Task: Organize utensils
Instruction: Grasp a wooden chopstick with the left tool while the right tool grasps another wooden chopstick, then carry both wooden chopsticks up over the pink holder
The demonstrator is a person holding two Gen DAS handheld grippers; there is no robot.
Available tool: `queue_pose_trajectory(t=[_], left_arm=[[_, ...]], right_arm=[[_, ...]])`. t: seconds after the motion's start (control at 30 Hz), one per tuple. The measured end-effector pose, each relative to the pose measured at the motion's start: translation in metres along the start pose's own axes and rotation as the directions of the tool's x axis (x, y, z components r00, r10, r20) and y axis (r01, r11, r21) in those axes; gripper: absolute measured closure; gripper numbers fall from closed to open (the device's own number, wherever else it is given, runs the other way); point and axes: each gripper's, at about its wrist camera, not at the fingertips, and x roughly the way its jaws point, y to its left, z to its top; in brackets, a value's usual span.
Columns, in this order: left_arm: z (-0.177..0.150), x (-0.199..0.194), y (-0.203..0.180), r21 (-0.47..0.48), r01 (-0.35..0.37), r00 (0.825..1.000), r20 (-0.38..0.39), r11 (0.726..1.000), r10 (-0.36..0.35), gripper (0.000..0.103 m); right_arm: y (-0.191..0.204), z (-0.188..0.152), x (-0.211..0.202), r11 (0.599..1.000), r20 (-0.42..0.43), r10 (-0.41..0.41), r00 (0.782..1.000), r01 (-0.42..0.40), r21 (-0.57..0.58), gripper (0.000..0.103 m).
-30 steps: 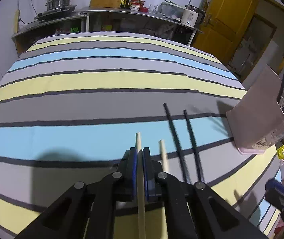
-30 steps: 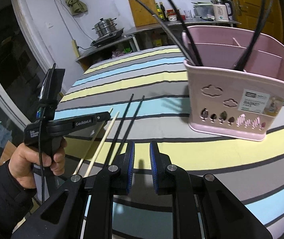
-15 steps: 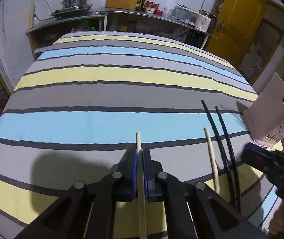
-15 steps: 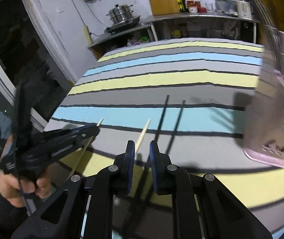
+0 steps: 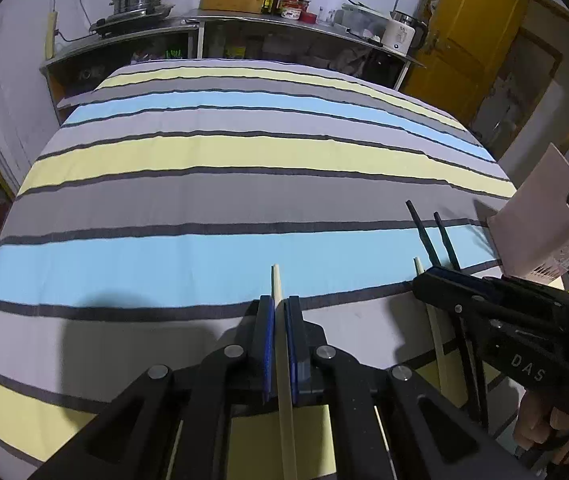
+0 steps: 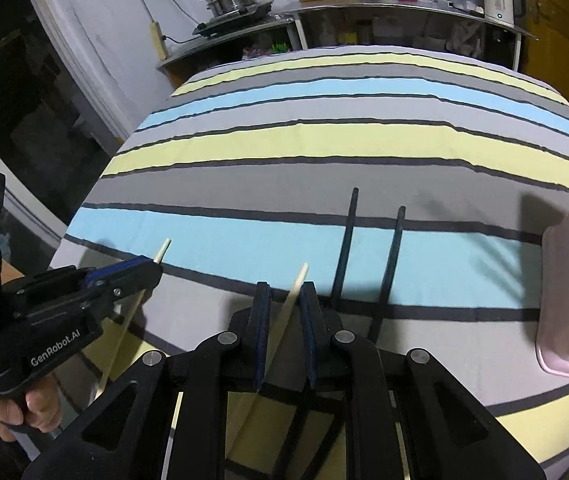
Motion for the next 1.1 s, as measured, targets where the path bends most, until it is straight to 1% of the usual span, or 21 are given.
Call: queue_pose_trajectory(t=[0.1,0.17,0.27,0.33,0.4,0.5,0.6,0.8,0.93,1.1], left_arm=[[0.002,0.002,-0.005,0.036,-0.027,1.000,-0.005,0.999,0.027,0.097],[0.003,0.004,-0.008,0.060,-0.046,0.999,-0.008,0.997,0.046,0.097],[0.005,0.006,-0.014,0.098,-0.073,0.997,-0.015,0.993,0.075,0.097],[0.008,0.007,-0.013,0.098,-0.075,0.997,-0.023,0.992,0.077,0.097],[0.009,0.006,-0.011,0.081,-0.064,0.997,-0.028,0.995,0.067,0.097],[0.009,0.001,-0.008,0.061,-0.054,0.998,-0.019,0.997,0.056,0.098],[0.010,-0.012,-0.007,0.039,-0.038,0.999,0.010,0.999,0.038,0.098],[0.019,-0.050,-0.010,0.033,-0.015,0.997,0.079,0.999,0.013,0.098],[0.025,-0.083,-0.017,0.036,0.004,0.990,0.139,0.999,-0.009,0.098],[0.027,-0.112,-0.026,0.055,0.016,0.982,0.184,0.998,-0.026,0.098]], right_arm=[[0.005,0.001,0.002,0.999,-0.001,-0.028,1.000,0.027,-0.022,0.088],[0.008,0.001,0.003,0.998,-0.002,-0.057,0.998,0.057,-0.039,0.093],[0.009,0.003,0.004,0.997,-0.008,-0.067,0.998,0.067,-0.050,0.094],[0.009,0.005,0.005,0.997,-0.011,-0.064,0.998,0.064,-0.050,0.095],[0.008,0.006,0.003,0.998,-0.014,-0.044,0.999,0.044,-0.039,0.095],[0.011,0.006,-0.005,0.999,0.005,-0.026,1.000,0.027,-0.043,0.096],[0.014,0.010,-0.019,0.999,0.035,-0.010,0.999,0.012,-0.051,0.096],[0.020,0.020,-0.051,0.999,0.103,0.011,0.995,-0.006,-0.052,0.097],[0.024,0.026,-0.079,0.998,0.158,0.021,0.987,-0.012,-0.058,0.098],[0.030,0.027,-0.107,0.998,0.213,0.030,0.977,-0.016,-0.065,0.098]])
